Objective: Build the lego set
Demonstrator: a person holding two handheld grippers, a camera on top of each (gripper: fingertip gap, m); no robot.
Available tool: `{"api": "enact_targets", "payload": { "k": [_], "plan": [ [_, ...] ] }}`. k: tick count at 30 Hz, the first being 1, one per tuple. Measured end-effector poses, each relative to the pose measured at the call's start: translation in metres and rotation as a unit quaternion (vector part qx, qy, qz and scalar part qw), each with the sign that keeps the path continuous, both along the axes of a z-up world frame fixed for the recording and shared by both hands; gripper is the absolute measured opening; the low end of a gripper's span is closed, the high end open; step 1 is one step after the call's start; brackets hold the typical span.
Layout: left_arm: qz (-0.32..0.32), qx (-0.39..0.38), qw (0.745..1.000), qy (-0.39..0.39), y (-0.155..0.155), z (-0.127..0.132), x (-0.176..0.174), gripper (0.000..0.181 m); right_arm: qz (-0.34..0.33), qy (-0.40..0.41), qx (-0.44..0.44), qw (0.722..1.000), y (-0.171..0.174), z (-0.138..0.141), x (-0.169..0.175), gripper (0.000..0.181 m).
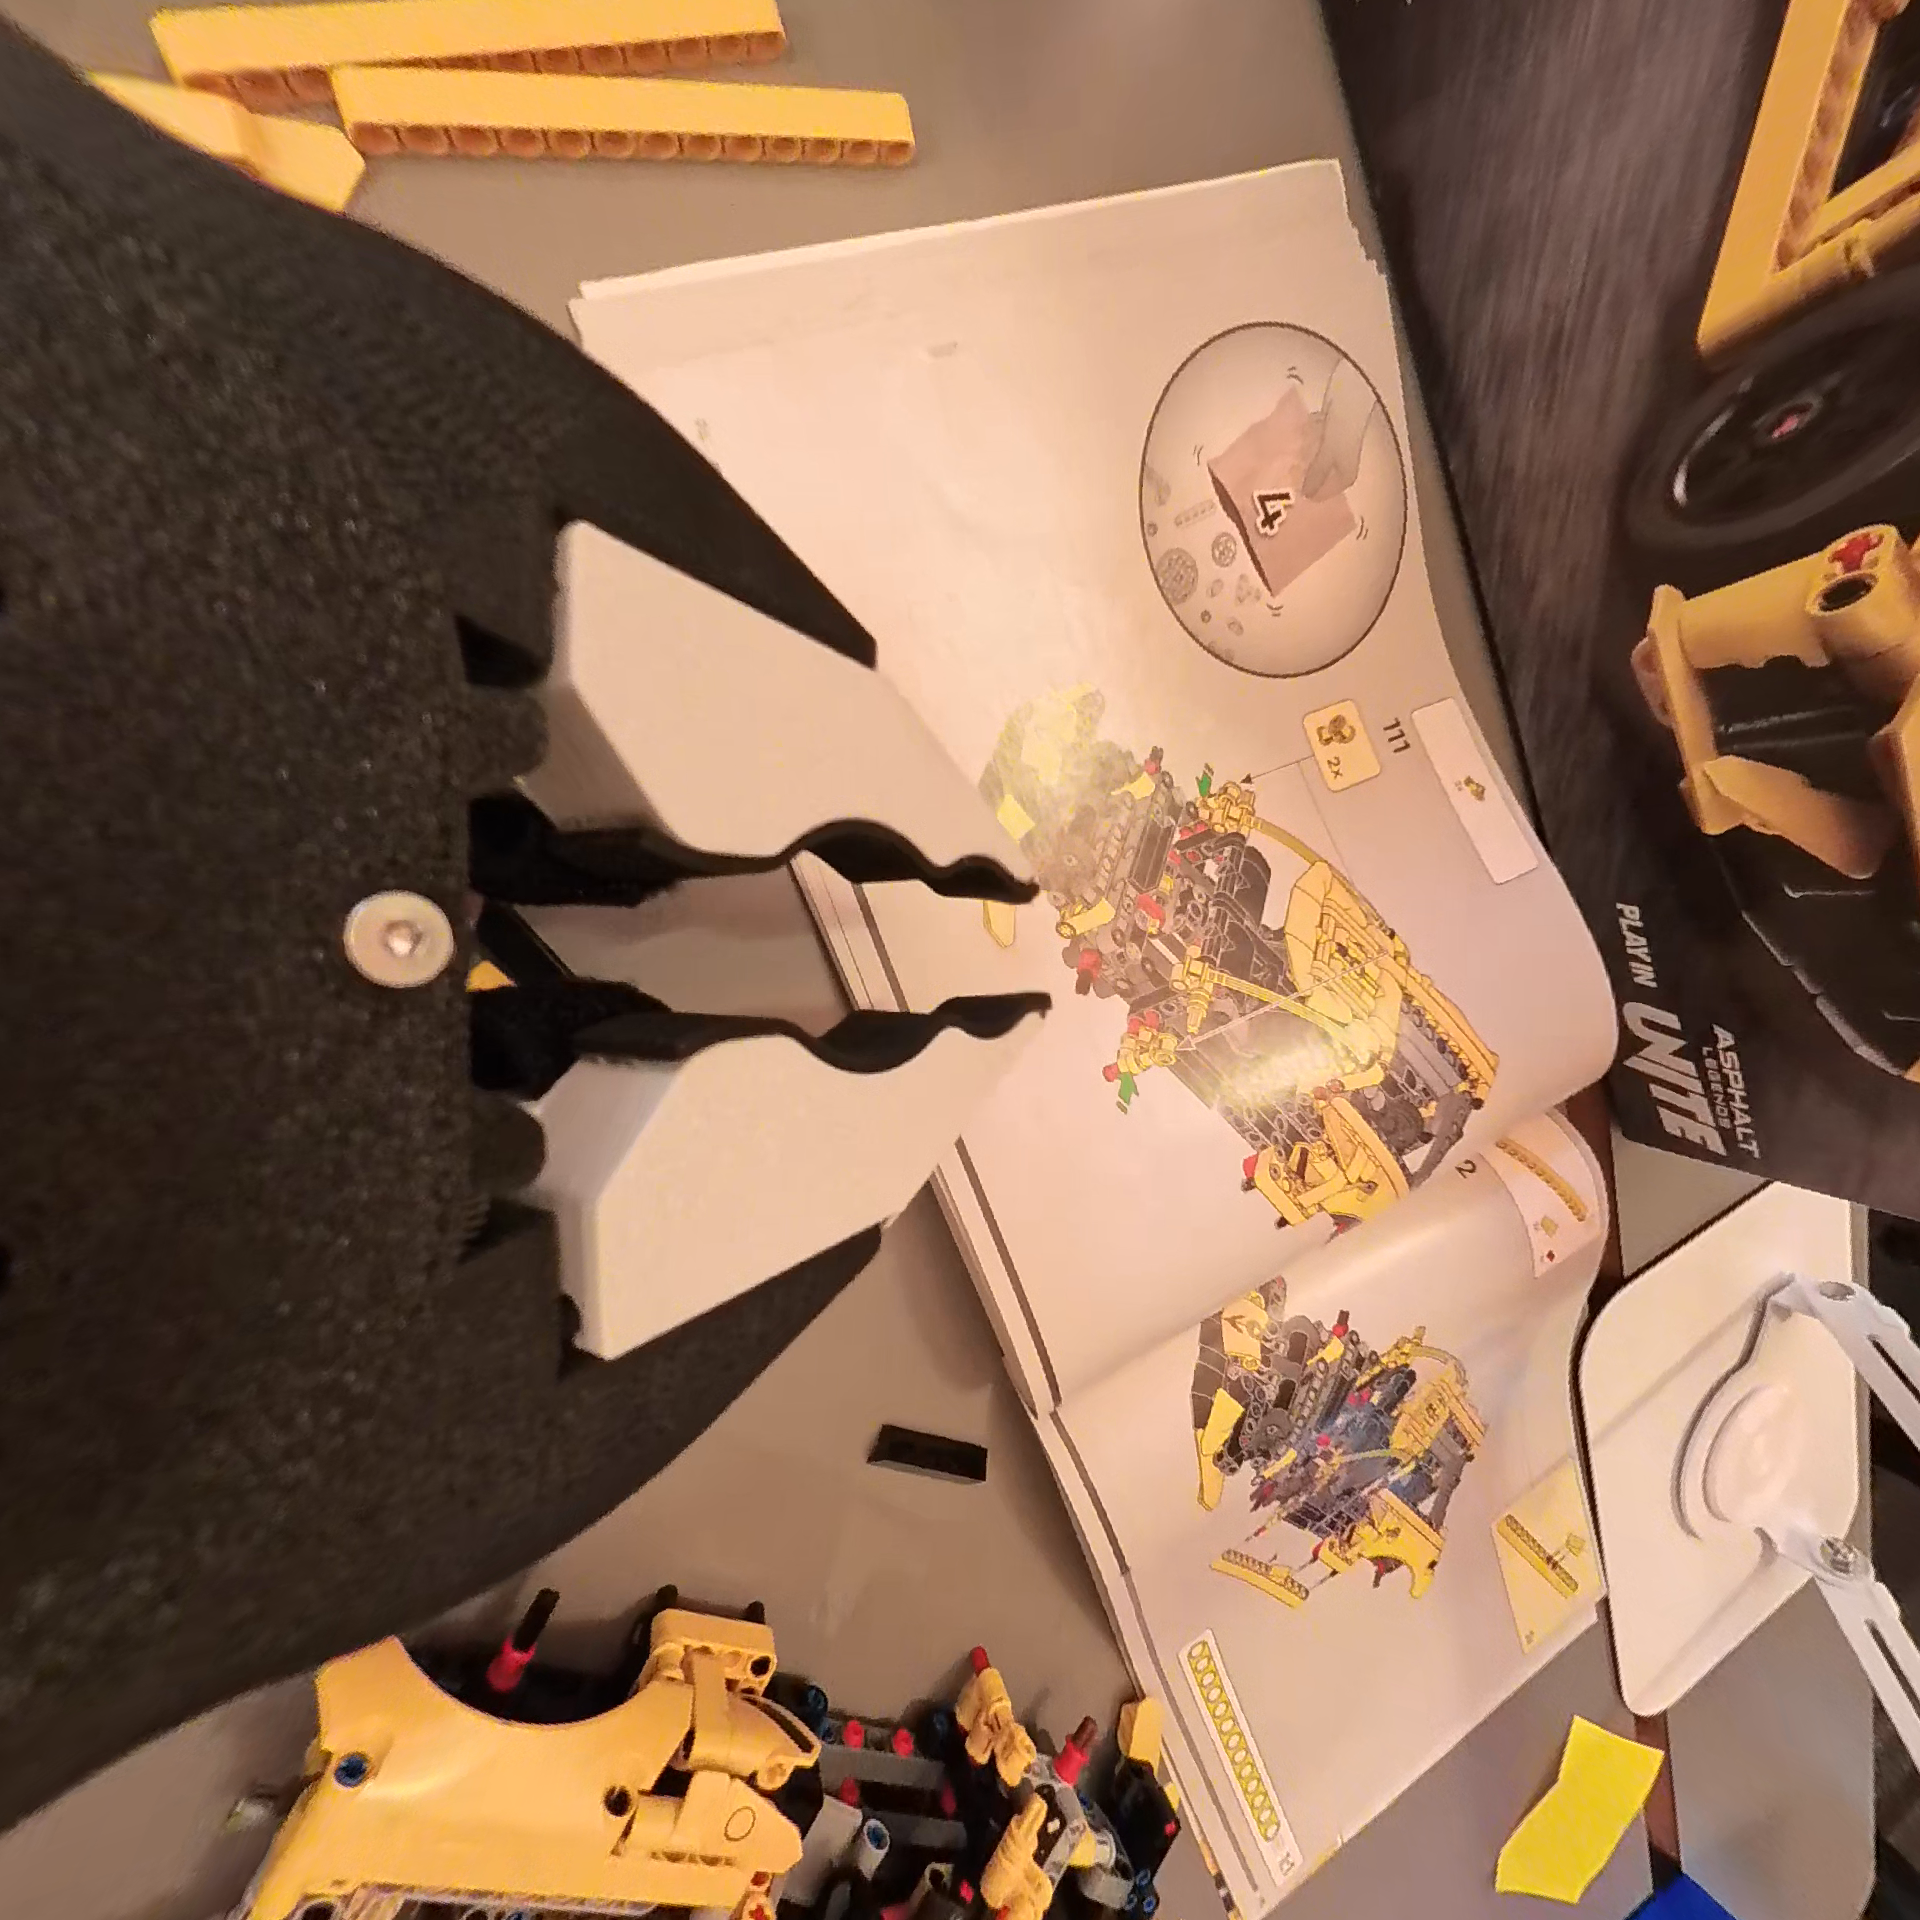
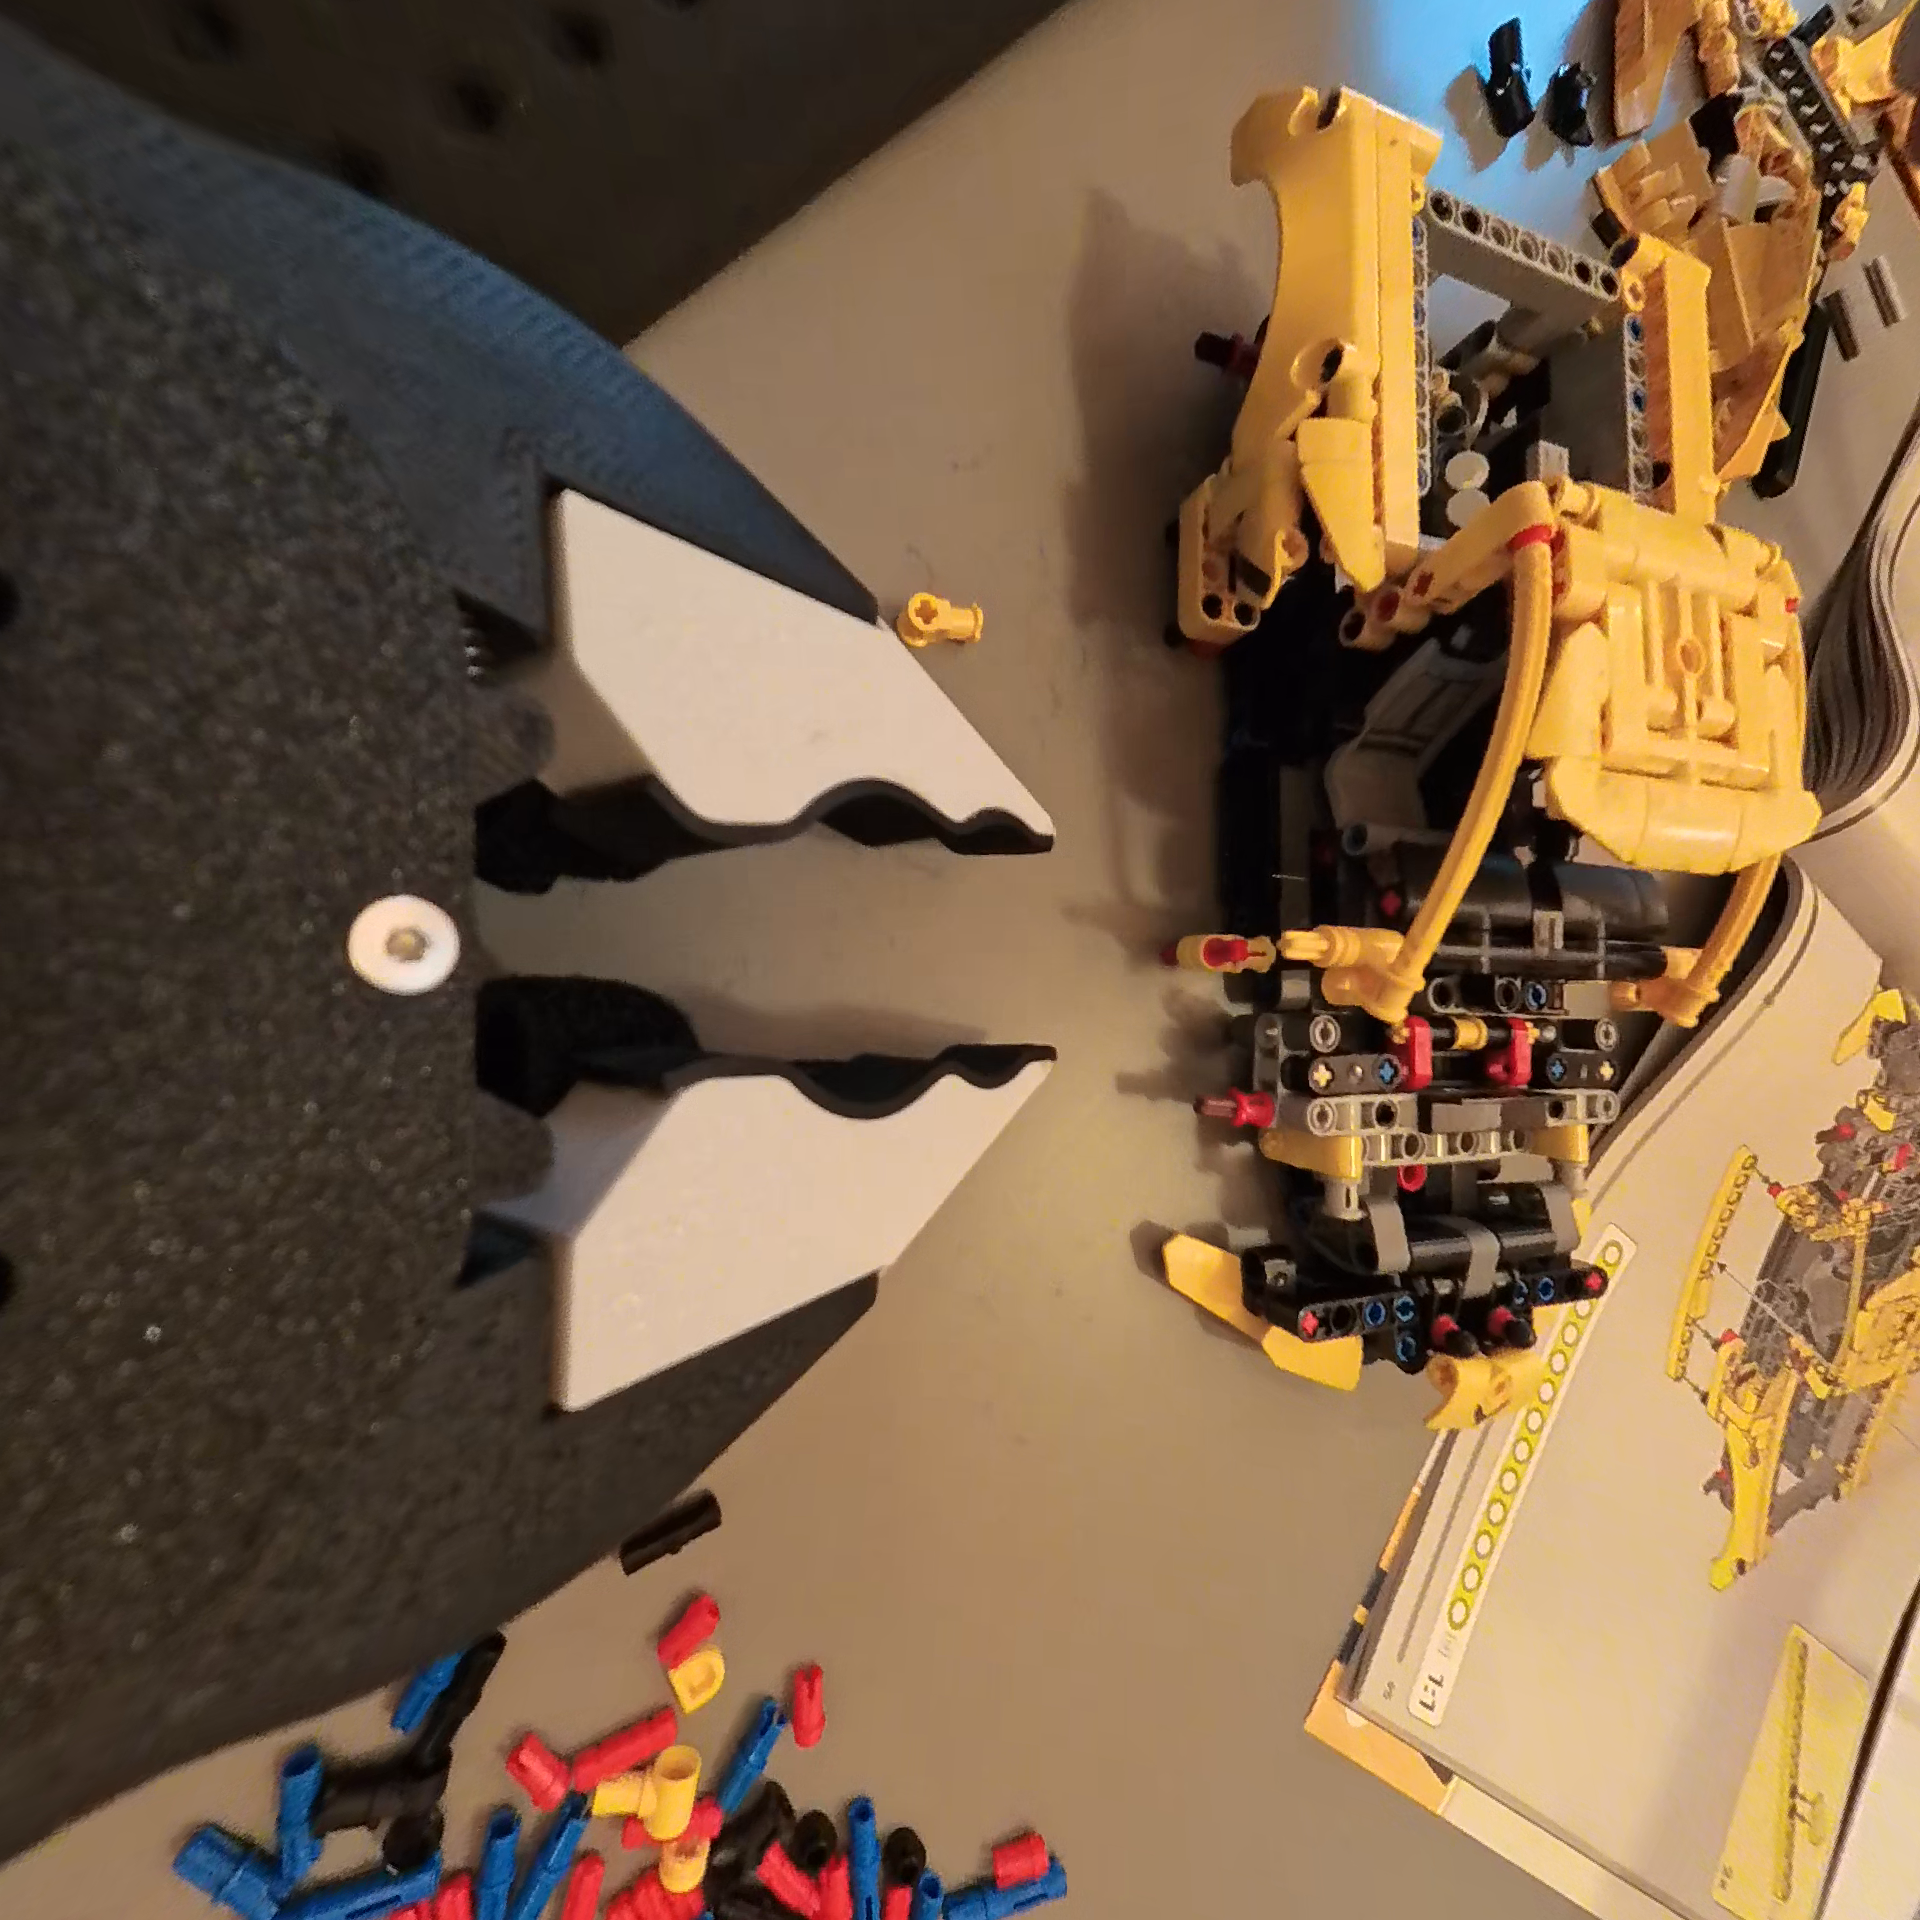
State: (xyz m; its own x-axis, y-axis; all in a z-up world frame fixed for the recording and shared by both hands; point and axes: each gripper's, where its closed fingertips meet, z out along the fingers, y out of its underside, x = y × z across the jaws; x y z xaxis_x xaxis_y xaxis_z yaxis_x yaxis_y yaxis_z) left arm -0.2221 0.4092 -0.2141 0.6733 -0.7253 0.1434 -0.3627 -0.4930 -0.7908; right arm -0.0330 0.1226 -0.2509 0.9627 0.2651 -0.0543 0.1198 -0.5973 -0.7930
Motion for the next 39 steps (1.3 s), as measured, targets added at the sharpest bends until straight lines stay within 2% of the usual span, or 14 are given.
{"api": "enact_targets", "payload": {
  "k": [33,39],
  "plan": [
    [-0.028,-0.007,1.000,0.004,-0.009,-0.002,0.009,0.017,0.003,0.000,-0.006,1.000,0.000,-0.002,-0.001,0.033],
    [-0.038,-0.006,0.999,0.012,-0.013,-0.006,0.015,0.017,0.027,-0.009,0.004,1.000,-0.002,0.000,-0.010,0.031]
  ]
}}
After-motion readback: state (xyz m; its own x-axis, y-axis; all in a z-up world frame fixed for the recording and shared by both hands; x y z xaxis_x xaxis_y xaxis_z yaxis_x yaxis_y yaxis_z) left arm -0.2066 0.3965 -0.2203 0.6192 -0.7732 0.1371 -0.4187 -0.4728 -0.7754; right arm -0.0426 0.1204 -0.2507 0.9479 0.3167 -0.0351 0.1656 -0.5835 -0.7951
